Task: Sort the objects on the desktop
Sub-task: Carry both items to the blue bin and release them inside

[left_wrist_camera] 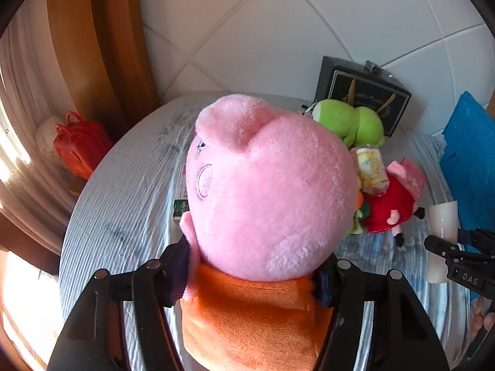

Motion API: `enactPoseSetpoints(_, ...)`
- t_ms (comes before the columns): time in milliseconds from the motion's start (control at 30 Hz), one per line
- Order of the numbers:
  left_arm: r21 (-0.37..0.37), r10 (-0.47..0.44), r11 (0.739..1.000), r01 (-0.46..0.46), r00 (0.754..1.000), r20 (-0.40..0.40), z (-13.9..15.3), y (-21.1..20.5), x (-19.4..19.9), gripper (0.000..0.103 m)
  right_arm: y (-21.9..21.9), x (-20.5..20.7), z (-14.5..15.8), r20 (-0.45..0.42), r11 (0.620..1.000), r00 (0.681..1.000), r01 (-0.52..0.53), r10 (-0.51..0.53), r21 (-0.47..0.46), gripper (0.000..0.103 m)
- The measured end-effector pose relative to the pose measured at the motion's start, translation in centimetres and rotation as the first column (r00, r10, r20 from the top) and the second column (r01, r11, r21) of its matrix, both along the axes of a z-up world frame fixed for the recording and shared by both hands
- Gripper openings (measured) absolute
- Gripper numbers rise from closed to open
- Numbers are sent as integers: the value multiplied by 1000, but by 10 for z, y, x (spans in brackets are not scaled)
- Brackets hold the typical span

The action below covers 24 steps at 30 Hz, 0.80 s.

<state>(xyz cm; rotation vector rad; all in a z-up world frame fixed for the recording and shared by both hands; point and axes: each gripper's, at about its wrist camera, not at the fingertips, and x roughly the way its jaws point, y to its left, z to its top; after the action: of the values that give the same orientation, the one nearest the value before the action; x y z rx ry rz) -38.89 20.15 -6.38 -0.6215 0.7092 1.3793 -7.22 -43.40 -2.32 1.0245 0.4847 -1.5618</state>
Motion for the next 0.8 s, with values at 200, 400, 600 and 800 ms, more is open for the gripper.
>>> enactPoseSetpoints(200, 163, -111, 981, 109, 994, 4, 46, -5, 84, 62, 44, -12, 66, -103, 939, 955, 248, -278, -240, 47)
enactPoseSetpoints(400, 251, -272, 934, 253, 961, 42, 88, -38, 169, 62, 120, -55, 133, -159, 846, 875, 372, -457, -383, 47)
enactPoseSetpoints(600, 313, -425, 864, 395, 905, 31, 123, -75, 264, 62, 221, -110, 159, -174, 732, 750, 522, -638, -438, 47)
enactPoseSetpoints(800, 361, -565, 776, 518, 824, 33, 154, -119, 363, 62, 317, -160, 165, -219, 620, 593, 644, -775, -449, 47)
